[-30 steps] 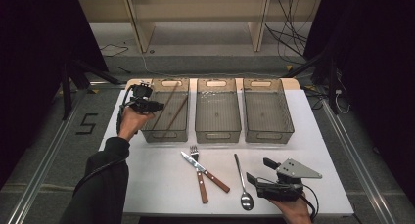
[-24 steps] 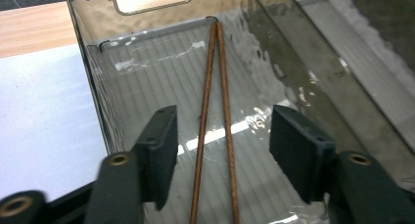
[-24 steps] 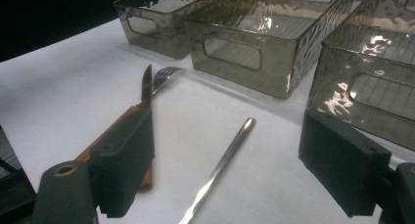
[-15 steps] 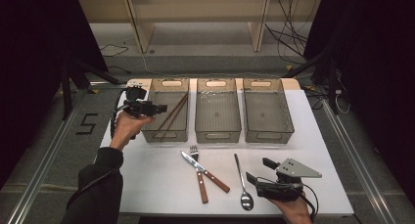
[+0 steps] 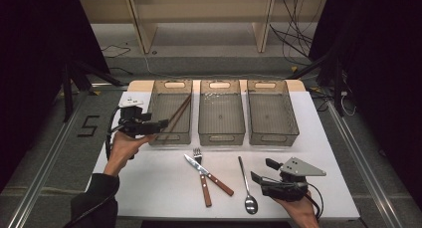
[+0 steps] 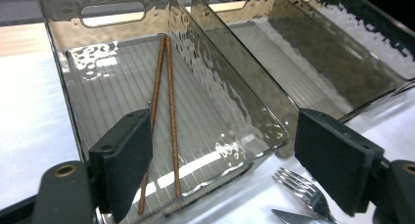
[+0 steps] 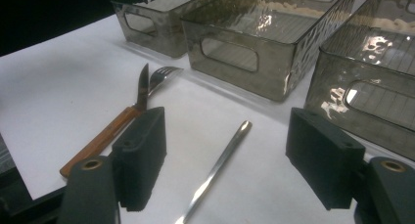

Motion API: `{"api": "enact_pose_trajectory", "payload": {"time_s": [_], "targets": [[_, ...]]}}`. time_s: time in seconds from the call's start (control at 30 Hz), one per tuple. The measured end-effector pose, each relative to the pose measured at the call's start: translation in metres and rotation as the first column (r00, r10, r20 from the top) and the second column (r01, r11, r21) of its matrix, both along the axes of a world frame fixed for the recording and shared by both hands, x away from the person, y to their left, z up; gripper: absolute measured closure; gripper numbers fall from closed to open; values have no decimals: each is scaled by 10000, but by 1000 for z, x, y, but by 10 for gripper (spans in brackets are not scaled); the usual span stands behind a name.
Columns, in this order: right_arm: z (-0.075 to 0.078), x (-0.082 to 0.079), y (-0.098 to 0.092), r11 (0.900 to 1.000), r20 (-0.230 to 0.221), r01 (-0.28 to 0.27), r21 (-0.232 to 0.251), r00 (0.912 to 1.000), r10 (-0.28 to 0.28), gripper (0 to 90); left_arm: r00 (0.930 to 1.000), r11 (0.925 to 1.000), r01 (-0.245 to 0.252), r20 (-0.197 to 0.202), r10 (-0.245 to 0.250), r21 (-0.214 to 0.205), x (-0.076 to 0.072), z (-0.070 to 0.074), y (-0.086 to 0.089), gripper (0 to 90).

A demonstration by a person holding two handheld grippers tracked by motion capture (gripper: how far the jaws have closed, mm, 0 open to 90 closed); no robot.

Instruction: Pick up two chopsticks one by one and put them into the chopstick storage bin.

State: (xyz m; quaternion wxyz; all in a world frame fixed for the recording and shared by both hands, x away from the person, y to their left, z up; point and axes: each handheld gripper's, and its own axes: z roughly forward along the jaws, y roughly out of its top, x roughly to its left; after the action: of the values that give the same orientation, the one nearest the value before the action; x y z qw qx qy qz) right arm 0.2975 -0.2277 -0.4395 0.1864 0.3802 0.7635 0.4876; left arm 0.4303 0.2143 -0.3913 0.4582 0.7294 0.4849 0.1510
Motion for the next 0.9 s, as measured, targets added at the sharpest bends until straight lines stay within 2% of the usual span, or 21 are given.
{"api": "enact_pose_trajectory", "payload": {"time_s": [0.33,0.63,0.77,0.9], "targets": [[-1,14,8,9992,-331,-264,-302,9991,254,392,9976,9979,642,274,-641,-9,-33,-11,-2,189],[-4,26,22,9953,-615,-635,-731,9964,591,442,9928,9962,869,837,-858,-97,-58,-19,-6,189],[-6,30,26,9937,-702,-756,-825,9951,698,462,9900,9944,1051,940,-1052,57,-66,-26,-8,186],[-8,34,30,9925,-806,-870,-863,9935,801,486,9886,9936,1133,999,-1123,-42,-75,-32,-7,185]]}}
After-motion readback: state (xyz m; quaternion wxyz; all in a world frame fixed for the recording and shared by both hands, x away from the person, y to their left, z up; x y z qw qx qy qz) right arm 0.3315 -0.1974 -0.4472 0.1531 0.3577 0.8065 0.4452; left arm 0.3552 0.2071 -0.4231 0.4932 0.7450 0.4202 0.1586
